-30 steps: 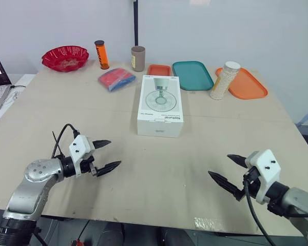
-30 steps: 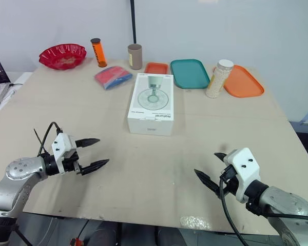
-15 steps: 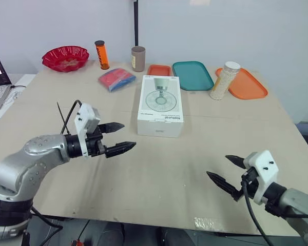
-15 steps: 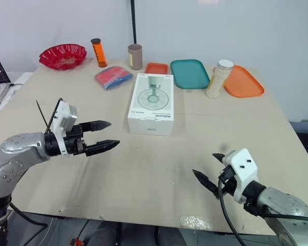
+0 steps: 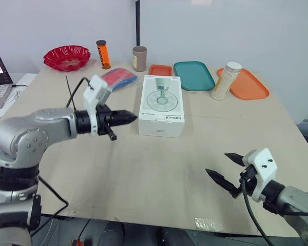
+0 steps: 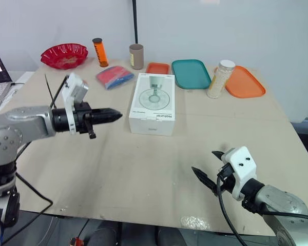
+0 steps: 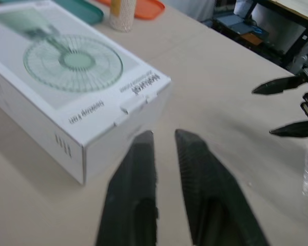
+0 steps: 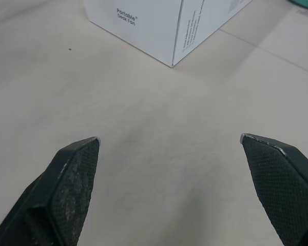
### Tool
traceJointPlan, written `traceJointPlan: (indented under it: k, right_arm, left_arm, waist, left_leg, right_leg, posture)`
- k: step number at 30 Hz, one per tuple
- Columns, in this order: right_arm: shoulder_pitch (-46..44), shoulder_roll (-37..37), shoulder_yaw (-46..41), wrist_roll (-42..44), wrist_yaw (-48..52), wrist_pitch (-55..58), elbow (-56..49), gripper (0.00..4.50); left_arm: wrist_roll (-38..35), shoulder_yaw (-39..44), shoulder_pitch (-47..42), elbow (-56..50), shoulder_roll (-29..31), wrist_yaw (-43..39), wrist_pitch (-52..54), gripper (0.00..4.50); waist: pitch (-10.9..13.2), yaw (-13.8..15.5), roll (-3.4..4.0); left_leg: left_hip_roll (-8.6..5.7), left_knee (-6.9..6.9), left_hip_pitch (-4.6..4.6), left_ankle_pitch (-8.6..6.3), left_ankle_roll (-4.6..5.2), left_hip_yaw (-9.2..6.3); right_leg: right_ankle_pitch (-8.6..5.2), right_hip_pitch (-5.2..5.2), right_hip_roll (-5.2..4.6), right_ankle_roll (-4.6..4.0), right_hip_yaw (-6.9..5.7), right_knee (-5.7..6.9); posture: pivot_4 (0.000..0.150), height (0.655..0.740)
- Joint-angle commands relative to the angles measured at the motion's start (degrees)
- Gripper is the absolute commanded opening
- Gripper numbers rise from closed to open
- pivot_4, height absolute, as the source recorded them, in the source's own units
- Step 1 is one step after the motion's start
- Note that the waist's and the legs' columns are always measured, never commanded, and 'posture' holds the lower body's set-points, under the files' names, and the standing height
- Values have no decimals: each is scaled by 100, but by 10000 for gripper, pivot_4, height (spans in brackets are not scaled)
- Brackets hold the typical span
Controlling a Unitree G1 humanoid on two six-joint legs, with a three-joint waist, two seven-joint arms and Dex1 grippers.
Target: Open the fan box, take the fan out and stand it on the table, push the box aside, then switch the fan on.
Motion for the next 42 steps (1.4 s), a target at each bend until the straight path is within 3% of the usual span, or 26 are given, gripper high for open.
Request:
traceJointPlan:
  k: [1,9,16,21,29,42]
  right_arm:
    - [-300,71,-66,-94,-239,-142,14,45000]
    - [-532,168,196,-89,-452,-31,-135,45000]
    - [-798,323,472,-8,-732,158,-278,45000]
    - [-984,397,620,21,-849,272,-333,45000]
    - [-1321,410,863,90,-966,481,-258,45000]
    - [-4239,284,2283,-490,-1678,1809,456,45000]
  left_arm:
    - [588,-563,-602,256,-186,183,-208,1658]
    - [2741,-1829,-1048,1944,-1065,699,-2066,1658]
    - [3742,-2110,-1237,3229,-1827,533,-3378,1658]
    - [3903,-1909,-1362,3465,-2194,465,-3587,1658]
    - [4295,-2090,-1341,3609,-2225,222,-3319,1658]
    - [4621,-2119,-1260,3713,-2386,4,-3059,1658]
  waist:
    - [-1,-4,2]
    - [-2,48,3]
    - [-2,50,3]
    - [-2,50,3]
    - [-2,39,4]
    - [-7,5,11]
  left_leg:
    - [-2,0,0,0,0,2]
    - [-7,1,1,1,-1,2]
    - [-8,0,-5,1,-1,3]
    - [-9,1,-7,1,-1,3]
    - [-10,2,-9,1,-1,3]
    - [-12,4,-3,2,-3,2]
  right_leg:
    - [0,1,-2,1,3,-1]
    - [13,4,-3,-20,5,-2]
    - [13,-2,-2,-20,7,-2]
    - [12,-2,-2,-19,8,-2]
    - [11,-3,-2,-18,10,0]
    - [12,1,-3,-18,12,5]
  posture:
    - [1500,7400]
    - [1500,7400]
    - [1500,7400]
    - [1500,7400]
    - [1500,7400]
    - [1500,7400]
